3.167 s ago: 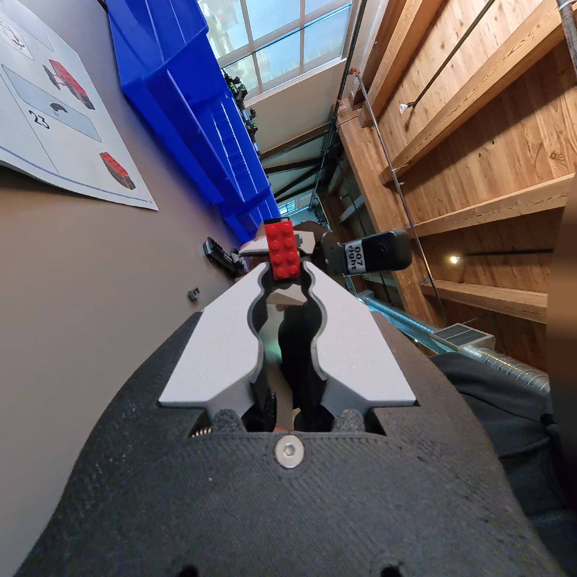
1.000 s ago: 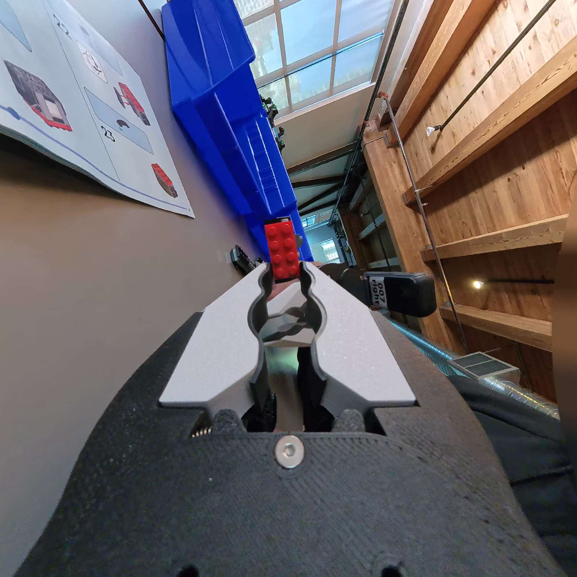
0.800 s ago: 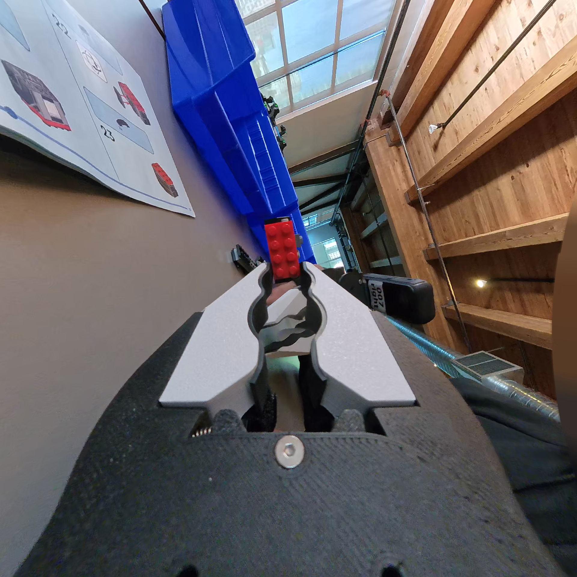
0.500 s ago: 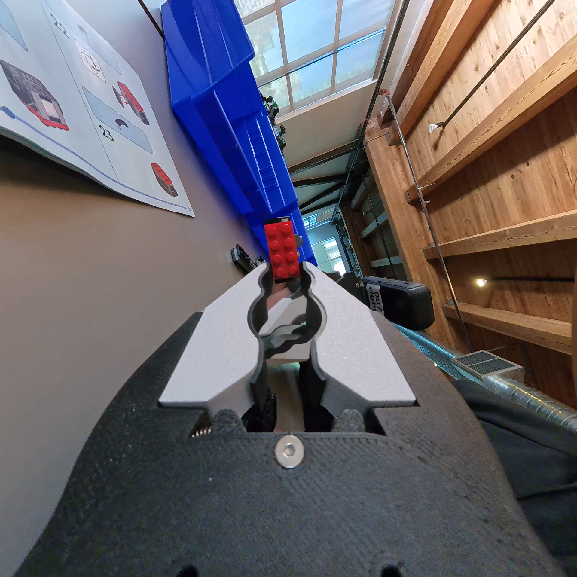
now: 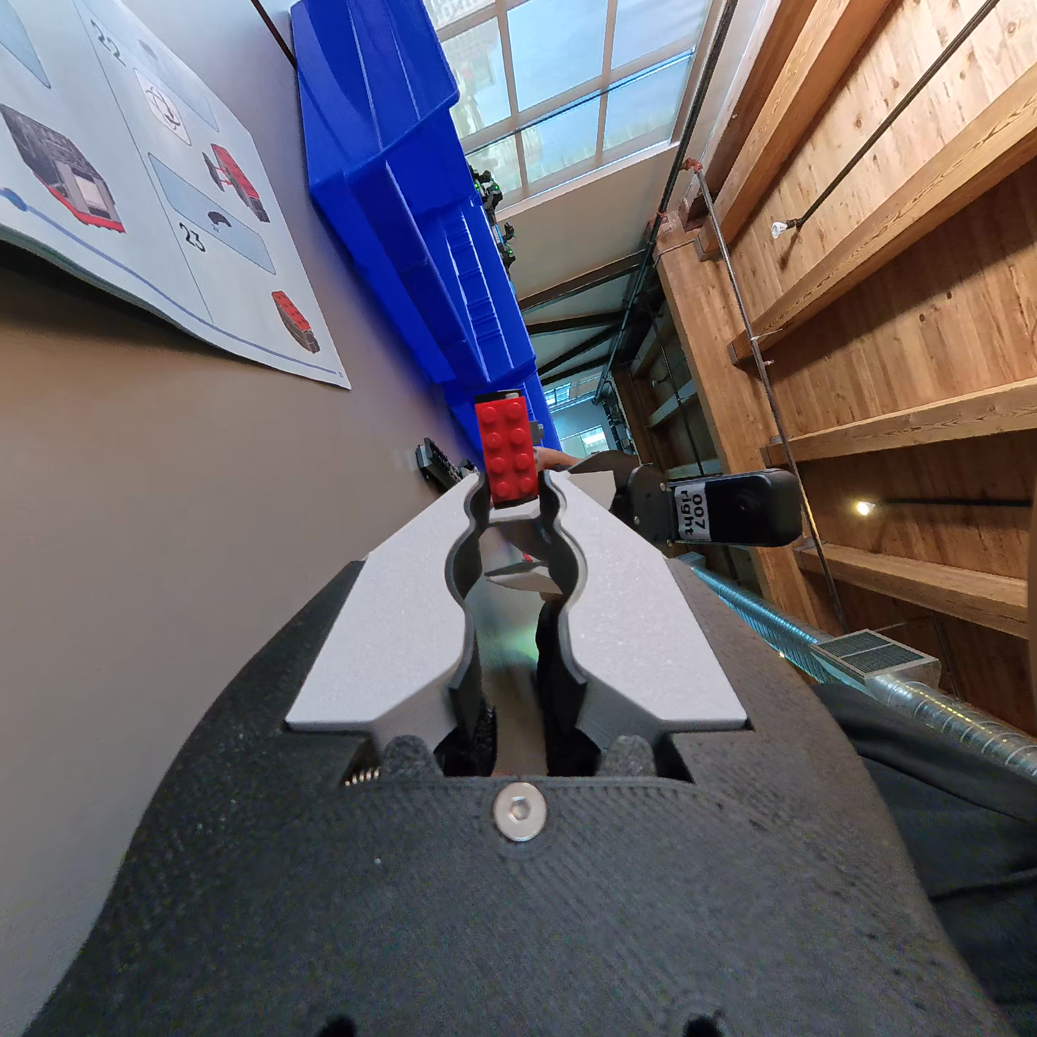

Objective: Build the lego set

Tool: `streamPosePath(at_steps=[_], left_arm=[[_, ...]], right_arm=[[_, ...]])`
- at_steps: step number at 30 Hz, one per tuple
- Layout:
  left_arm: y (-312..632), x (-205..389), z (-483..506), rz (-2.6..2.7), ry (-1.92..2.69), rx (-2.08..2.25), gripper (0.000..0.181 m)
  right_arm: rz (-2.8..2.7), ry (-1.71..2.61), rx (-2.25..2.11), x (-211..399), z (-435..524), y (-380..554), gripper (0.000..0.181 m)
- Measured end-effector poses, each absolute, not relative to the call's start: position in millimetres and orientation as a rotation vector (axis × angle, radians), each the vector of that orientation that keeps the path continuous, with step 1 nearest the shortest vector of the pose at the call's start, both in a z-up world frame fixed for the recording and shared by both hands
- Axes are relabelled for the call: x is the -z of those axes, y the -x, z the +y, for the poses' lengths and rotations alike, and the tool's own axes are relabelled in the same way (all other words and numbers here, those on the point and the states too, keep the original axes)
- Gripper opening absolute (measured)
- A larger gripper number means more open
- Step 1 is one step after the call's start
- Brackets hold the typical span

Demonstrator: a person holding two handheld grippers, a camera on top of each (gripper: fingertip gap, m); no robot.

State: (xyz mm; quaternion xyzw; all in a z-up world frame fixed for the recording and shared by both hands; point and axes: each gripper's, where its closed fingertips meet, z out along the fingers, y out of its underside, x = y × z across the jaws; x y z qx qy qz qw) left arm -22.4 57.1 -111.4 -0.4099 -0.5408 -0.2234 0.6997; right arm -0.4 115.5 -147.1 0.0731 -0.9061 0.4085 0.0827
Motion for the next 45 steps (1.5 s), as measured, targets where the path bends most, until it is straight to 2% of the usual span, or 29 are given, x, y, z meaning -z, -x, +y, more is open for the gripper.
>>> streamPosePath(at_steps=[16, 18, 19, 25, 30, 45], left_arm=[[23, 111, 57, -1.206, 0.912, 0.497, 0.017], [23, 111, 57, -1.206, 0.912, 0.498, 0.016], [23, 111, 57, -1.206, 0.912, 0.498, 0.017], [22, 111, 57, -1.207, 0.917, 0.494, 0.017], [22, 112, 58, -1.207, 0.925, 0.488, 0.016], [22, 112, 58, -1.207, 0.929, 0.488, 0.016]], right_arm=[[-2.86, -0.269, -1.12, 180, 95, -35, 0.026], [-2.857, -0.258, -1.102, 185, 92, -36, 0.022], [-2.861, -0.254, -1.097, 185, 91, -36, 0.017], [-2.781, -0.23, -1.208, 163, 90, -27, 0.017], [-2.729, -0.195, -1.259, 151, 93, -17, 0.023], [-2.775, -0.157, -1.135, 172, 92, -15, 0.02]])
